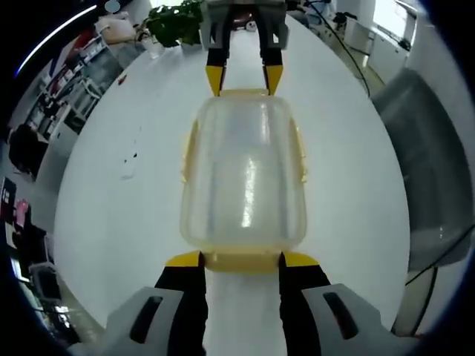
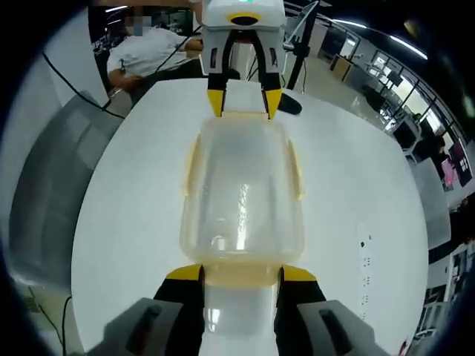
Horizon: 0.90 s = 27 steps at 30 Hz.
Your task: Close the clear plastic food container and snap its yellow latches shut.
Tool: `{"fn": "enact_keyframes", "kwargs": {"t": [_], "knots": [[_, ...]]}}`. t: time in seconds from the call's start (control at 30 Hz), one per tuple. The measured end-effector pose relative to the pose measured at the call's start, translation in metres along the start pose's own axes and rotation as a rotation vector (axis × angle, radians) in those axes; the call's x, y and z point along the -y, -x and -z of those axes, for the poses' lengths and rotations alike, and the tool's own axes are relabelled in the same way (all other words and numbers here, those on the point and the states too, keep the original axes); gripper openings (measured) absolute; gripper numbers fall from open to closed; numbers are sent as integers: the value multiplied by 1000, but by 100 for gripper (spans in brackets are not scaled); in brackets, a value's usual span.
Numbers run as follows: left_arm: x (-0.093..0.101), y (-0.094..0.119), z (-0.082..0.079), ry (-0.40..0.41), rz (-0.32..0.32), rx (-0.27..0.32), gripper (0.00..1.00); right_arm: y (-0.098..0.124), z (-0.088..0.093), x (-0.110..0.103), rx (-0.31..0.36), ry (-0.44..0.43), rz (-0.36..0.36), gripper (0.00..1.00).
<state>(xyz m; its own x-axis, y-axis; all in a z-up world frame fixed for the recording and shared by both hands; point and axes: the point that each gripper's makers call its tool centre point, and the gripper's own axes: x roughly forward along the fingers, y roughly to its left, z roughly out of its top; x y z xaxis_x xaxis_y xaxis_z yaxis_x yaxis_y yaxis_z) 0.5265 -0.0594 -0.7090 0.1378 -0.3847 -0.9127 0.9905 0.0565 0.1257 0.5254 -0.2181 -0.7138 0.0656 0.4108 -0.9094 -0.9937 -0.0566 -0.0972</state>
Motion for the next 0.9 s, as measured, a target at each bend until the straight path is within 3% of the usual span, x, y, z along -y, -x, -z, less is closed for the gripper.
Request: {"fn": "enact_keyframes", "kwargs": {"t": [0.9], "knots": [[-5,-32,-60,24,13,21,35,24,66,3,-7,14,-15,34]]}}
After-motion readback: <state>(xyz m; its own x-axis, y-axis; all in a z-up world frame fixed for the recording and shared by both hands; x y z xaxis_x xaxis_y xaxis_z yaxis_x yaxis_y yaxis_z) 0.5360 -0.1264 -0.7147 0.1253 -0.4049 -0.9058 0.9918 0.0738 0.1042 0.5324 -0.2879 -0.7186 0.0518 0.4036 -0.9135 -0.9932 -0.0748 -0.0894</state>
